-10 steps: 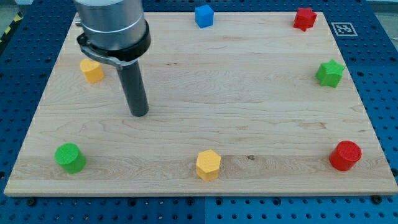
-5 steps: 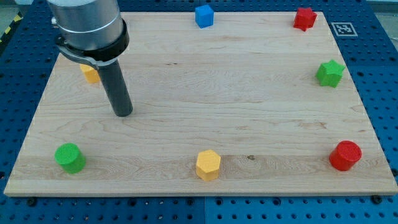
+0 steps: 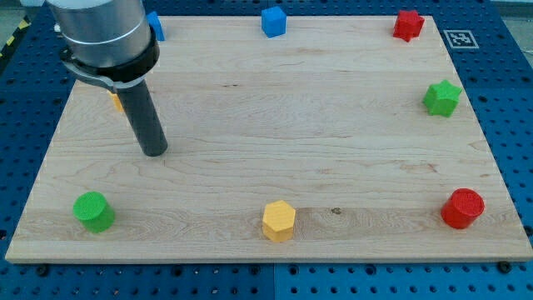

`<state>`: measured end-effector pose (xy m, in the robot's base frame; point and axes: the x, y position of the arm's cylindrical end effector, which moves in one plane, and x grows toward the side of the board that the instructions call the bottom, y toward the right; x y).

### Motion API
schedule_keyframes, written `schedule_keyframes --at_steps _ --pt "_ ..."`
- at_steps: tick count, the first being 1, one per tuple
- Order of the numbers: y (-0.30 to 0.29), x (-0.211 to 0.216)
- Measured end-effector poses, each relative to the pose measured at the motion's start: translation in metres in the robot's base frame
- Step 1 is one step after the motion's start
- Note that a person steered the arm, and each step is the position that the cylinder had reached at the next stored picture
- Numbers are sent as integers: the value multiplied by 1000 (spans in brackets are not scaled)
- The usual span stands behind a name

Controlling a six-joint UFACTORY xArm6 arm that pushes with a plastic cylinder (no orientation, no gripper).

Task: Point your arm at the center left

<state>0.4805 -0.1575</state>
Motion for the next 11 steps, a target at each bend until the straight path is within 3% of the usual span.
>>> schedule_keyframes --at_steps 11 --pt "-18 -2"
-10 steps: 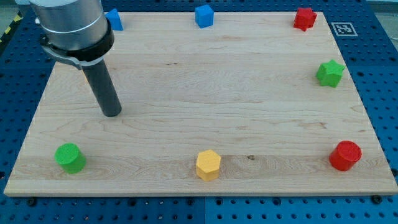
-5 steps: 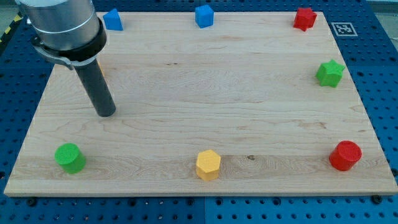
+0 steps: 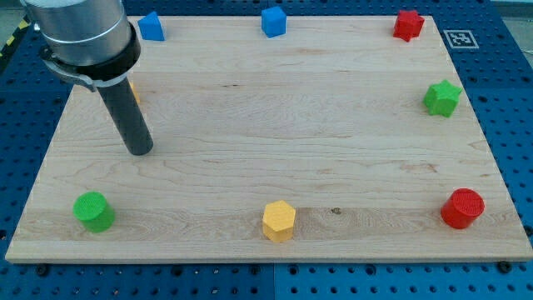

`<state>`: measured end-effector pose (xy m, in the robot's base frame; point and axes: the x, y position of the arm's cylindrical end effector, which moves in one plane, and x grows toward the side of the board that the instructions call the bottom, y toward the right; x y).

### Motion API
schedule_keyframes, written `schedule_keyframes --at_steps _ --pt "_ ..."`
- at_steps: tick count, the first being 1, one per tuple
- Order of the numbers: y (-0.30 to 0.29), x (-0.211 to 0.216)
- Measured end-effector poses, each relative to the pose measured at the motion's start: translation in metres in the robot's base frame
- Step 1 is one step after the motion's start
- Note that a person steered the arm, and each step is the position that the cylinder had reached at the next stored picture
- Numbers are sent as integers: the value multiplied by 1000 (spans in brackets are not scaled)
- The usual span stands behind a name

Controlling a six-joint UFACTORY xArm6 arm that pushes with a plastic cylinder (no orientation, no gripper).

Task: Point your arm at the center left

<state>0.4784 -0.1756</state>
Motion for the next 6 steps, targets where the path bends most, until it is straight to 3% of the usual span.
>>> schedule_keyframes --at_steps 6 --pt "-27 0"
